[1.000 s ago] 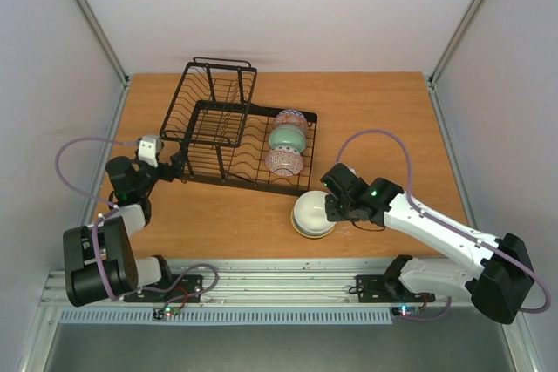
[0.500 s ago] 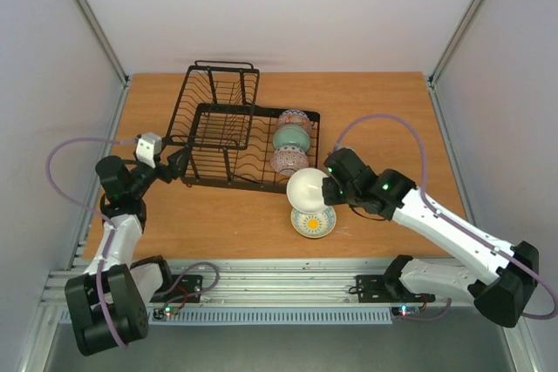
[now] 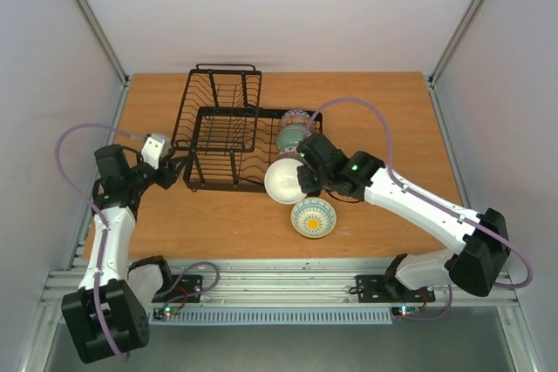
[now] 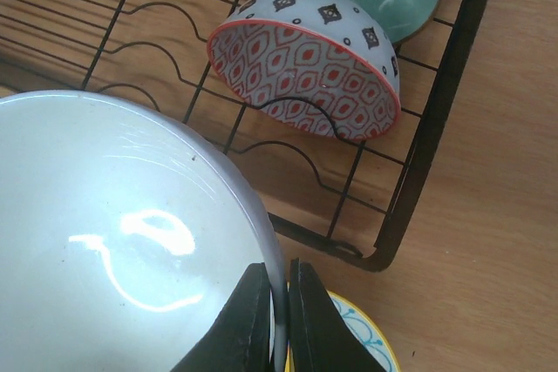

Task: Load the bowls into the dish rack

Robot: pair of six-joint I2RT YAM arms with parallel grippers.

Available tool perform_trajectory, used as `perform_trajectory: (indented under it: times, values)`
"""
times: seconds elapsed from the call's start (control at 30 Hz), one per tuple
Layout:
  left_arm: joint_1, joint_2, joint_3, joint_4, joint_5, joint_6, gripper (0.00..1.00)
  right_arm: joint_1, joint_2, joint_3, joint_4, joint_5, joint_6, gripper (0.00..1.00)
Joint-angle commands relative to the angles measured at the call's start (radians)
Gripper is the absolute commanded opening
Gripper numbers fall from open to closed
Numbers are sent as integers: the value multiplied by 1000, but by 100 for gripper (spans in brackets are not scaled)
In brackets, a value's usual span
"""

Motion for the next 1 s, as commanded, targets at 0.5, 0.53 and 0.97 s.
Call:
perform_trajectory:
  times: [0.5, 0.53, 0.97]
  values:
    - [55, -128, 328, -1259, 241, 834, 1, 14, -108, -24, 38, 50, -31, 1]
    - [51, -114, 338, -1314, 268, 864, 1, 14, -123, -28, 31, 54, -28, 1]
    - [-34, 116, 361, -1101, 393, 728, 1, 14, -280, -93, -49, 121, 36, 1]
